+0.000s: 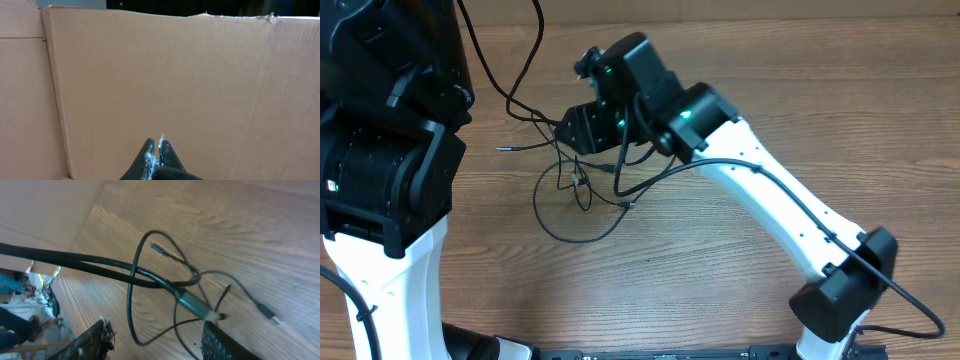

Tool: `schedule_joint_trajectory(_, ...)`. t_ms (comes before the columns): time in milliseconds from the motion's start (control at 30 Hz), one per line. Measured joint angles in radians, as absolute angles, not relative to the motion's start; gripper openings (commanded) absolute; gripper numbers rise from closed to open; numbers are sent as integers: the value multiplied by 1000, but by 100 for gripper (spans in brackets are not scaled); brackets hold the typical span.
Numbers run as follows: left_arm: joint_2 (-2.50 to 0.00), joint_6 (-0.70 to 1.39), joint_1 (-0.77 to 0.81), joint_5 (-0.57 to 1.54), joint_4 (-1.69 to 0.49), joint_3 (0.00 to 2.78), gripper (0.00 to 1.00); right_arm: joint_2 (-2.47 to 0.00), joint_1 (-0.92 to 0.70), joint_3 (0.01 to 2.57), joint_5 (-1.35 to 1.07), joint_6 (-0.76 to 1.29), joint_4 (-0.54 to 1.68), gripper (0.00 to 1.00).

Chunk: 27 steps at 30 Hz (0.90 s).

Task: Untangle cables

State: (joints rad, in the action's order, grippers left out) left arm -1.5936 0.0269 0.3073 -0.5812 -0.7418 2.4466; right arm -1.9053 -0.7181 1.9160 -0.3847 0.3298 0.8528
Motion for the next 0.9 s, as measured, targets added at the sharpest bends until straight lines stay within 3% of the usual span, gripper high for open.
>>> schedule_joint_trajectory(67, -1594, 27, 307, -581, -749, 2447, 4, -1924, -735, 1915, -385, 337, 845, 47)
schedule_joint_trajectory(267, -1594, 27, 307, -581, -750, 2447, 4, -1934, -756, 1909, -346, 394, 802, 39)
schedule_joint_trajectory(367, -1594, 27, 307, -581, -750, 2447, 4, -1954, -758, 1909, -332, 405, 772, 29)
schedule_joint_trajectory(433, -1594, 27, 307, -581, -751, 2447, 4, -1983, -760, 1909, -326, 413, 770, 18)
schedule_joint_trajectory(467, -1594, 27, 307, -582, -752, 2447, 4, -2002, -760, 1909, -316, 413, 775, 4)
schedule_joint_trajectory(733, -1594, 19, 307, -604, -744, 2447, 4, -2032, -704, 1905, -66, 452, 972, 4)
schedule_joint_trajectory(900, -1594, -4, 307, -627, -728, 2447, 4, -2032, -524, 1857, 96, 458, 1012, 4)
